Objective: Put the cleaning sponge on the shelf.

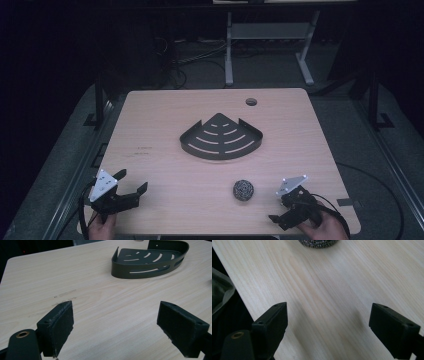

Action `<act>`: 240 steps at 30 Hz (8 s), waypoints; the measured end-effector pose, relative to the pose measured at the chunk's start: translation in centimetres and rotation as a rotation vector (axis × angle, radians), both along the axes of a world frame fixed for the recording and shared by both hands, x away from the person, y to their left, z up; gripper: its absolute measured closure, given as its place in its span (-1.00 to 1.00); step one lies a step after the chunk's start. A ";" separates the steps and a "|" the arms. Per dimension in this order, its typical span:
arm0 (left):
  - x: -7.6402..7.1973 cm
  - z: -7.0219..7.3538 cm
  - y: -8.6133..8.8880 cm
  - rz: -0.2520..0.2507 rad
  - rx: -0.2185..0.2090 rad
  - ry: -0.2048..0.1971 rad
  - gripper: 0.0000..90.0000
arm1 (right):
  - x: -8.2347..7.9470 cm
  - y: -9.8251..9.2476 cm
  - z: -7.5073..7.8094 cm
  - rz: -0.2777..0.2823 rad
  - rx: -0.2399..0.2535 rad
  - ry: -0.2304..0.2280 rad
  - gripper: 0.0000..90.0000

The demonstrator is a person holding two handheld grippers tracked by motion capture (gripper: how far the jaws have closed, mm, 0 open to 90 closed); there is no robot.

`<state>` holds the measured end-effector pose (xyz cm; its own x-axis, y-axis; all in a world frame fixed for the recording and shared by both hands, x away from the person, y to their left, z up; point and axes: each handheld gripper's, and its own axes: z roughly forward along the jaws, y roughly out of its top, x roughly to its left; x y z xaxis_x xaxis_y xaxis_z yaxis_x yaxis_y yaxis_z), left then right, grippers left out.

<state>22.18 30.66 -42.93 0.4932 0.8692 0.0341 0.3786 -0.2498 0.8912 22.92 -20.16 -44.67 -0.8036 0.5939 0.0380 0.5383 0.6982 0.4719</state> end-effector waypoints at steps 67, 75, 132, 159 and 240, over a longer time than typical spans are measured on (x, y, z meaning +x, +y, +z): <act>0.0 0.2 0.6 0.014 -0.017 -0.007 -0.71 | 5.7 9.7 2.0 0.202 -0.139 0.033 -0.66; 0.0 0.2 0.6 0.012 -0.016 -0.009 -0.71 | 6.5 10.5 1.4 0.213 -0.160 0.060 -0.56; 0.0 0.3 0.5 0.010 -0.024 -0.006 -0.71 | 10.0 11.2 4.9 0.258 -0.157 0.083 -0.29; 0.1 0.4 0.5 0.009 -0.026 -0.015 -0.71 | 12.9 11.7 6.7 0.245 -0.161 0.092 -0.29; 0.2 0.5 0.4 0.002 -0.030 -0.017 -0.71 | 22.6 13.6 6.9 0.166 -0.194 0.171 -0.29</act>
